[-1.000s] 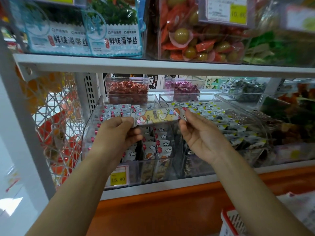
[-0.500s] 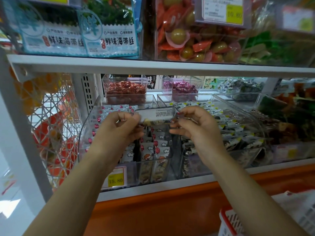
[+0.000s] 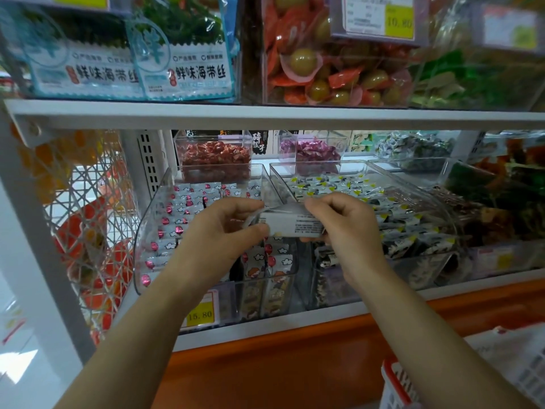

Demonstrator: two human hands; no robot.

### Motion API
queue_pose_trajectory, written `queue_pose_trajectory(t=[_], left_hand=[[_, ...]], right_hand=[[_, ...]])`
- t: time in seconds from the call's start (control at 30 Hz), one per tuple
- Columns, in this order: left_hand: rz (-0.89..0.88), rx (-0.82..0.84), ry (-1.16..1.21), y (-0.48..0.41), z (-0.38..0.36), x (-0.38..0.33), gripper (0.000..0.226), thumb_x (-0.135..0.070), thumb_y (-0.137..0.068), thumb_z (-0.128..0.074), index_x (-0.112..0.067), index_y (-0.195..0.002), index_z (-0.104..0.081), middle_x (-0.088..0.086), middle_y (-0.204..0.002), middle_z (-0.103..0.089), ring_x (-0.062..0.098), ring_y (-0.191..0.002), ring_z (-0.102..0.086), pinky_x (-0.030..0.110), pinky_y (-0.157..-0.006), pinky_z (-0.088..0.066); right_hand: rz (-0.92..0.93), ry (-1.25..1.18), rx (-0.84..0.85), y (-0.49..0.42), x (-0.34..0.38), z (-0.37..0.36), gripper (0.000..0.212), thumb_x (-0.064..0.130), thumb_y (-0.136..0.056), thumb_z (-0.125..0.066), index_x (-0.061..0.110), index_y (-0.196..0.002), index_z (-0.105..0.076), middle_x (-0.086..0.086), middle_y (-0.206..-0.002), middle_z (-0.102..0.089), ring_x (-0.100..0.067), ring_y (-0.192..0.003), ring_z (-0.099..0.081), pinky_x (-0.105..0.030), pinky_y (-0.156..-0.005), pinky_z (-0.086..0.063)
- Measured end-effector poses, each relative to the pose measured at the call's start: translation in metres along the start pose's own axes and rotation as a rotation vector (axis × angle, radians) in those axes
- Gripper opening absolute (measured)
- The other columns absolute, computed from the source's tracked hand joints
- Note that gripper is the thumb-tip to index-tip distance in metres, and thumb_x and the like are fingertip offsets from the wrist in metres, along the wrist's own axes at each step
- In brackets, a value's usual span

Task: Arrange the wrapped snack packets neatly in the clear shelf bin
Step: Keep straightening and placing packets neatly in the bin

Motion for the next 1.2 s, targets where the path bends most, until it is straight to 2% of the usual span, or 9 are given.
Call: queue_pose_trajectory(t=[0.07,0.2,0.3,0.4,0.47,0.63,0.77,0.93,1.2], left_hand=[[0.031,-0.005,0.009,0.000,-0.003,0.002,0.017,-0.016,-0.082,-0.067,-0.022,-0.098,-0.062,0.003,-0.099,-0.067,0.015,-0.088,-0.067,0.021,-0.073,-0.057],[0.039,-0.056,-0.022,0.000,0.002,0.000,0.011,-0.020,-0.082,-0.067,-0.010,-0.082,-0.062,0.008,-0.088,-0.068,0.028,-0.086,-0.067,0.042,-0.078,-0.057],[0.035,-0.042,-0.011,0.000,0.005,-0.002,0.019,-0.019,-0.081,-0.067,-0.007,-0.067,-0.060,-0.003,-0.065,-0.066,0.018,-0.070,-0.068,0.029,-0.062,-0.059],[0.039,-0.070,-0.001,0.000,0.011,-0.003,0.028,-0.014,-0.084,-0.064,-0.007,-0.057,-0.058,-0.004,-0.051,-0.060,0.010,-0.052,-0.064,0.017,-0.049,-0.051],[0.037,-0.073,-0.018,-0.001,0.013,-0.002,0.027,-0.013,-0.084,-0.064,-0.006,-0.058,-0.061,-0.002,-0.052,-0.063,0.010,-0.052,-0.065,0.016,-0.049,-0.051],[0.040,-0.058,0.028,-0.001,0.008,-0.001,0.020,-0.021,-0.083,-0.063,-0.002,-0.077,-0.066,0.001,-0.069,-0.069,0.010,-0.062,-0.068,0.018,-0.055,-0.054],[0.024,-0.010,-0.037,0.001,0.004,-0.001,0.015,-0.018,-0.080,-0.067,-0.017,-0.094,-0.064,-0.002,-0.088,-0.071,0.012,-0.079,-0.069,0.018,-0.069,-0.056],[0.019,-0.027,-0.026,0.000,0.006,-0.001,0.022,-0.012,-0.088,-0.059,-0.014,-0.109,-0.065,0.002,-0.097,-0.071,0.013,-0.090,-0.067,0.014,-0.075,-0.054],[-0.033,-0.042,0.011,-0.003,0.002,-0.001,0.020,-0.011,-0.092,-0.053,-0.022,-0.093,-0.070,-0.007,-0.084,-0.074,0.005,-0.080,-0.069,0.009,-0.067,-0.050]], right_hand=[[0.048,0.047,-0.002,-0.001,0.003,0.000,0.024,0.016,-0.087,-0.064,-0.001,-0.070,-0.065,-0.023,-0.075,-0.061,-0.037,-0.075,-0.060,-0.052,-0.066,-0.053],[0.089,0.107,0.057,0.001,0.008,-0.004,0.025,0.018,-0.086,-0.065,0.021,-0.061,-0.066,0.002,-0.062,-0.062,-0.009,-0.061,-0.058,-0.026,-0.060,-0.049],[0.040,0.048,0.120,0.000,0.004,-0.007,0.023,0.017,-0.086,-0.065,0.019,-0.063,-0.070,-0.005,-0.068,-0.066,-0.026,-0.071,-0.064,-0.047,-0.067,-0.056],[0.043,0.068,0.166,0.002,0.005,-0.011,0.024,0.016,-0.085,-0.066,0.025,-0.063,-0.072,0.007,-0.064,-0.067,-0.011,-0.067,-0.062,-0.045,-0.066,-0.056],[0.032,0.066,0.186,0.003,0.005,-0.013,0.025,0.017,-0.085,-0.065,0.027,-0.063,-0.072,0.010,-0.064,-0.066,-0.007,-0.065,-0.062,-0.045,-0.066,-0.056],[0.044,0.040,0.121,0.002,0.005,-0.010,0.023,0.017,-0.087,-0.064,0.016,-0.065,-0.070,-0.009,-0.070,-0.067,-0.032,-0.074,-0.065,-0.058,-0.066,-0.054],[-0.084,-0.105,0.182,-0.001,-0.005,-0.009,0.020,0.013,-0.087,-0.064,0.011,-0.069,-0.072,-0.006,-0.071,-0.069,-0.019,-0.067,-0.070,-0.032,-0.051,-0.058],[-0.346,-0.230,0.434,0.000,-0.019,-0.012,0.019,0.020,-0.070,-0.065,0.003,-0.077,-0.071,-0.008,-0.074,-0.073,-0.021,-0.068,-0.071,-0.027,-0.049,-0.057],[-0.374,-0.320,0.466,0.001,-0.021,-0.010,0.018,0.019,-0.069,-0.063,0.004,-0.072,-0.073,-0.008,-0.078,-0.074,-0.020,-0.068,-0.071,-0.024,-0.049,-0.056]])
Point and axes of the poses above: each hand's wrist, its own y-axis away from the middle knuckle, its own z-axis out of the back of the hand, x = y × z, the point moved 8 cm from there along -y, towards the middle knuckle
